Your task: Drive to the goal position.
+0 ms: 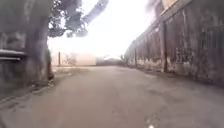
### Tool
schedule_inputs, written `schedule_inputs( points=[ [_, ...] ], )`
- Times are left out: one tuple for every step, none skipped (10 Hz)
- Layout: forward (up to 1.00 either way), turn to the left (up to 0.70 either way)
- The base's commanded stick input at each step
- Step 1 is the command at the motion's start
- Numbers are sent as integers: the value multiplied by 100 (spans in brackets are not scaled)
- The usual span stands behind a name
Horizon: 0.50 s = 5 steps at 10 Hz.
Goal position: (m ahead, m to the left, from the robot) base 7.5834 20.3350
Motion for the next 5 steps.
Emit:
schedule_inputs(
  points=[
    [100,0],
    [100,0],
    [100,0],
    [100,0],
    [100,0]
  ],
)
